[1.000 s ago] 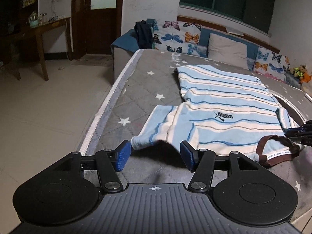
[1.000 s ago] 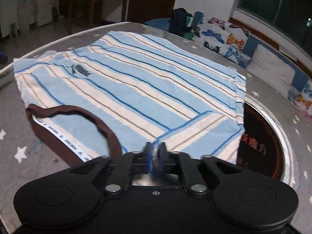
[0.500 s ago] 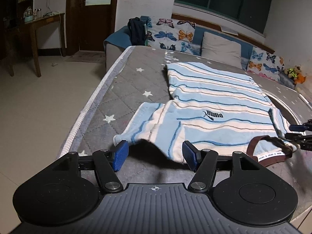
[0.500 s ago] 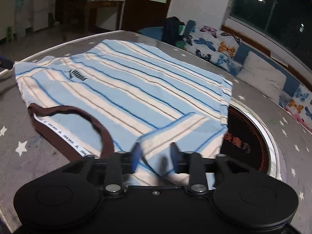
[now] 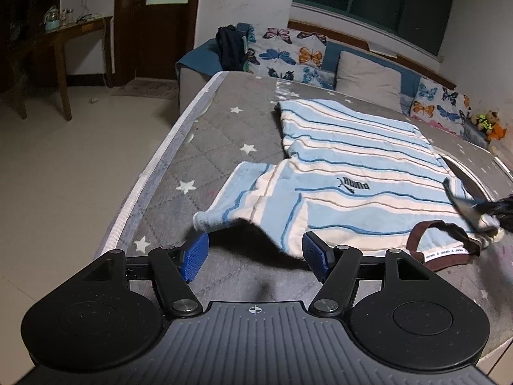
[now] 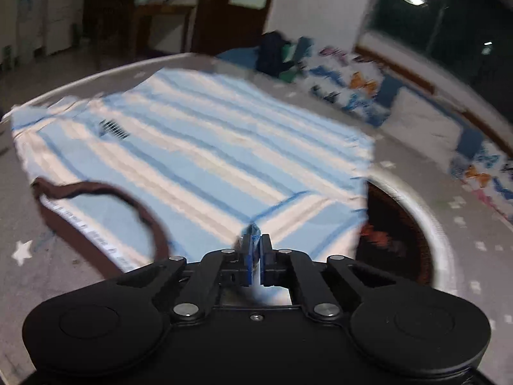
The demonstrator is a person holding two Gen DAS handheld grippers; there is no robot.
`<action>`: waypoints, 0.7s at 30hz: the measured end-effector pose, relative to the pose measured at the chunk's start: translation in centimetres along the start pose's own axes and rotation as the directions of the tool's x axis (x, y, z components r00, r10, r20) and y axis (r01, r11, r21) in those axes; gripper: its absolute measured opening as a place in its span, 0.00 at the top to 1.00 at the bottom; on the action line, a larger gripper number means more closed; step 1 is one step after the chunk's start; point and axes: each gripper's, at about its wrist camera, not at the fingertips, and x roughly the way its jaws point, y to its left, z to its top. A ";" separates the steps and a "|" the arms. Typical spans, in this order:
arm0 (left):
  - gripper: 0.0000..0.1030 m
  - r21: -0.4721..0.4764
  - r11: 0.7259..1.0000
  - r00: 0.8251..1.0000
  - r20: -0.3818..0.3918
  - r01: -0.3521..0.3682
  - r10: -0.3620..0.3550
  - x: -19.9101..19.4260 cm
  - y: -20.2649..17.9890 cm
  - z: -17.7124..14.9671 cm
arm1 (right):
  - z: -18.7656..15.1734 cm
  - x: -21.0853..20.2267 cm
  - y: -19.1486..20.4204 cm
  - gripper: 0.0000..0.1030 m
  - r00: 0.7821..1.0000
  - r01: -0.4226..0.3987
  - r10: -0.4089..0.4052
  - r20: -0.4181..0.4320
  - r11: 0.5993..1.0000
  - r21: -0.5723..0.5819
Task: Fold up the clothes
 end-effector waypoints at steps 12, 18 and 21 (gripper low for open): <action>0.36 -0.202 0.978 0.998 -0.028 0.043 -0.050 0.9 2.8 0.5 | -5.2 -3.0 -10.3 0.96 0.953 0.303 -0.294 -0.074 0.919 0.251; 0.35 -0.353 0.931 0.994 -0.012 0.098 -0.109 0.5 4.9 0.5 | -6.1 -2.6 -10.3 0.86 0.943 0.333 -0.318 -0.101 0.912 0.240; 0.38 -0.412 0.904 0.992 0.009 0.119 -0.126 0.8 5.7 0.6 | -5.6 -3.1 -9.9 0.80 0.940 0.341 -0.333 -0.076 0.912 0.226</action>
